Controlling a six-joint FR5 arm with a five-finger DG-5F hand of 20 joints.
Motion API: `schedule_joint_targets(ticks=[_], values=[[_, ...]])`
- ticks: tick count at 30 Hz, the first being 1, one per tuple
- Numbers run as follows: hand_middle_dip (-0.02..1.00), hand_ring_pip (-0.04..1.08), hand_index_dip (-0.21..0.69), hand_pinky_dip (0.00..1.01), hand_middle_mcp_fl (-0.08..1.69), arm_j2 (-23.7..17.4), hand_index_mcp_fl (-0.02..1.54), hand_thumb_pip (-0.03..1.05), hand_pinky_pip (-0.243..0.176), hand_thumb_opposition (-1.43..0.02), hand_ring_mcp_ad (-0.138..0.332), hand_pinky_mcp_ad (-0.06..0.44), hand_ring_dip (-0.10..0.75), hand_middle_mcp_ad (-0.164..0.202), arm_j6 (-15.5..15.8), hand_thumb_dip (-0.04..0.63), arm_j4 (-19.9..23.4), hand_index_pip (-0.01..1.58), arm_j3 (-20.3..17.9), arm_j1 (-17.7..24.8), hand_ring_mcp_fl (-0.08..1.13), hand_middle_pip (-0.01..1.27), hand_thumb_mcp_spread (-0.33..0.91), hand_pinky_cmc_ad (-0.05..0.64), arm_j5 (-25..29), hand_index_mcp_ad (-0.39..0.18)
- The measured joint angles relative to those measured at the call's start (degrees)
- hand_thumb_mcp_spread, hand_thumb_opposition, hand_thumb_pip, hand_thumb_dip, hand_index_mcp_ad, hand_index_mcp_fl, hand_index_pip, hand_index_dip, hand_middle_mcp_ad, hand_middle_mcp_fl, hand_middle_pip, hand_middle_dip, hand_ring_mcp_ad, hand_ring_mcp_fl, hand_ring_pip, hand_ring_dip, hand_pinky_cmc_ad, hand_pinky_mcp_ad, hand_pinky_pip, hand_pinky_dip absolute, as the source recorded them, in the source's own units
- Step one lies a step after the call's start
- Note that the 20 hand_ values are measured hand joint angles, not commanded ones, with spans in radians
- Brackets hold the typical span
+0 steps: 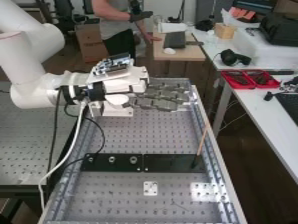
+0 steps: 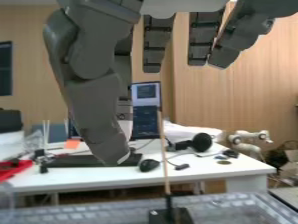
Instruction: Grab the pcb board and place it in the clear container
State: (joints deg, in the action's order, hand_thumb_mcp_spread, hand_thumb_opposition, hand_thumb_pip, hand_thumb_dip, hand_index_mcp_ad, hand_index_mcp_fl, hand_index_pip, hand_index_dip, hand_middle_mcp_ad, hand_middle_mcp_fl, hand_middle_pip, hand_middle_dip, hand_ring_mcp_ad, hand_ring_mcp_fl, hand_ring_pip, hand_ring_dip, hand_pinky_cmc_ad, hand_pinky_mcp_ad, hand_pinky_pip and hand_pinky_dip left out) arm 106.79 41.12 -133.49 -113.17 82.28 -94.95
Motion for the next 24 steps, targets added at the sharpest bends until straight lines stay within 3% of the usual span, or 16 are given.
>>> schedule_joint_targets(ticks=[7,13,24], values=[[0.15,0.09,0.072,0.2,0.12,-1.6,0.62,0.43,-0.042,-0.9,0.164,0.145,0.059,-0.031,-5.6,0.239,2.3,1.34,-0.4,6.5,0.06,0.13,0.72,0.326,-1.3,-0.206],[0.15,0.09,0.082,0.2,0.12,0.5,0.62,0.43,-0.045,-0.9,0.164,0.145,0.059,-0.028,-9.6,0.239,3.7,1.33,1.4,11.1,0.06,0.13,0.72,0.326,-2.2,-0.206],[0.15,0.09,0.096,0.2,0.12,5.2,0.64,0.43,-0.042,-0.91,0.164,0.145,0.059,-0.028,-10.0,0.239,0.6,1.31,5.1,15.0,0.06,0.13,0.72,0.326,-2.0,-0.206]])
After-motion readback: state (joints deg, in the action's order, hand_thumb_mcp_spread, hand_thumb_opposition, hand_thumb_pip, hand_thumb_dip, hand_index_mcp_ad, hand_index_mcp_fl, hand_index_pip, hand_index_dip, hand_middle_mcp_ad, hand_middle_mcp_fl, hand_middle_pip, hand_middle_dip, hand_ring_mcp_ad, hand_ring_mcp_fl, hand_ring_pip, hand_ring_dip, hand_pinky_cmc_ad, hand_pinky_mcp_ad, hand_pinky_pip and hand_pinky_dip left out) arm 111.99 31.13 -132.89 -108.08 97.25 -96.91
